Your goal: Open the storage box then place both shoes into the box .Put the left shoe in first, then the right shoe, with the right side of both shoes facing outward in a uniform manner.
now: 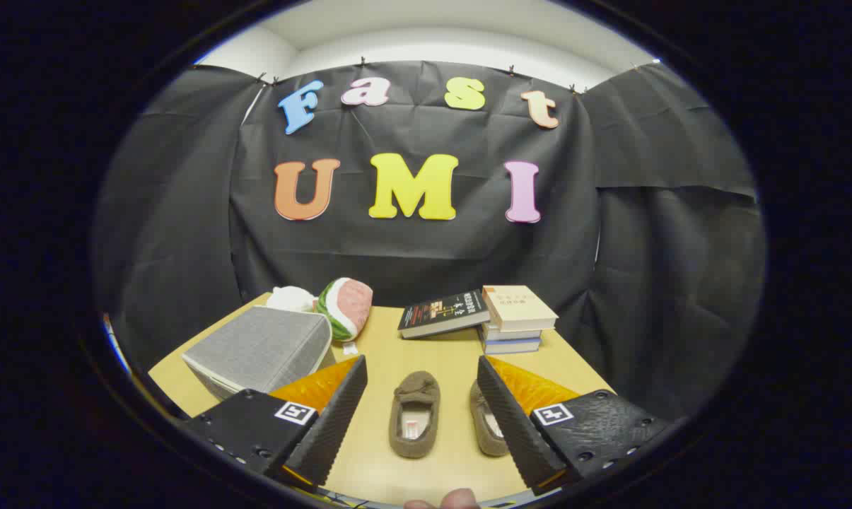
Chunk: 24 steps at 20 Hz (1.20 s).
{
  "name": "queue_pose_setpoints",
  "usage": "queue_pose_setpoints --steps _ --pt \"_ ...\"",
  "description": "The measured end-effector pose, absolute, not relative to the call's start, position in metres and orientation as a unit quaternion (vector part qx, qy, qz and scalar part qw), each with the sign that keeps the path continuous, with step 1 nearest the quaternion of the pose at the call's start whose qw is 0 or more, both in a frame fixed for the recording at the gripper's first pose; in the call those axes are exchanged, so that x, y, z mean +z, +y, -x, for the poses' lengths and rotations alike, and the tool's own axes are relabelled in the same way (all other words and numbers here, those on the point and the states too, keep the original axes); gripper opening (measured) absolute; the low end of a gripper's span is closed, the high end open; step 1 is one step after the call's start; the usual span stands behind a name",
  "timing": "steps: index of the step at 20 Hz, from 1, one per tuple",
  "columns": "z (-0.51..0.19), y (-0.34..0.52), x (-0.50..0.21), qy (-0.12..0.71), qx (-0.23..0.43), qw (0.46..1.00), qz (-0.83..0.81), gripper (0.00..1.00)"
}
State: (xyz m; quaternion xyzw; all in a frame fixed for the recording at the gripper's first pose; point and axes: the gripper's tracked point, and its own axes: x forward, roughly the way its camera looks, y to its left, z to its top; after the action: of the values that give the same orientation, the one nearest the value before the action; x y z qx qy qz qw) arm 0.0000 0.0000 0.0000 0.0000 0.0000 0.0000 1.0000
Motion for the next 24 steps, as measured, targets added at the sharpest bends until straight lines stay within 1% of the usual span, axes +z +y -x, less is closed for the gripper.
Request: queue_pose_setpoints --steps 15,21,24 --pt "0.004 -0.005 0.006 -0.001 0.006 1.0 -0.002 0.96" --pt "-0.004 -0.001 0.01 -0.005 0.036 0.999 -0.006 0.96" --pt "-0.012 0.006 0.012 -0.003 0.067 0.998 -0.014 0.95"
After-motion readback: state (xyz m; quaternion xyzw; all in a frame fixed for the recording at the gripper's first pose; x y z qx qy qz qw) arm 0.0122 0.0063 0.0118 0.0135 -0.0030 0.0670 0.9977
